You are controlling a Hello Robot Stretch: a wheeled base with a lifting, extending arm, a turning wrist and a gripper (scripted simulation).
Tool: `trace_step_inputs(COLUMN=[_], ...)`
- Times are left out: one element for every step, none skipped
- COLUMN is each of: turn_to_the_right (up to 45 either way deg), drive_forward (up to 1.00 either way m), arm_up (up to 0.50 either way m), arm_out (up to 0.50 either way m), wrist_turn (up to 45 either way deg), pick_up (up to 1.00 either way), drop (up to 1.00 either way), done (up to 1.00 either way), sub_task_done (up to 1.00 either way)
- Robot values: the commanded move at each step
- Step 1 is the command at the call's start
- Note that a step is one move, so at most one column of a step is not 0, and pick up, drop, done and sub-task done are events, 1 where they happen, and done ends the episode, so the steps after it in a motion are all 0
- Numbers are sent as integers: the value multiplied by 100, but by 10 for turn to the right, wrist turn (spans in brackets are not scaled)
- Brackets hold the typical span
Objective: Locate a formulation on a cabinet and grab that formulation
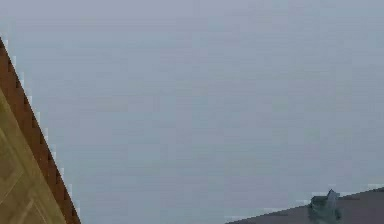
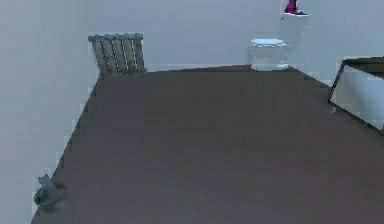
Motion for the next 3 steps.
trace_step_inputs(turn_to_the_right=[450, 450, 120], drive_forward=[0, 0, 0], arm_up=[0, 0, 0], arm_out=[0, 0, 0], wrist_turn=[0, 0, 0], pick_up=[0, 0, 0], drop=[0, 0, 0], done=[0, 0, 0], sub_task_done=[0, 0, 0])
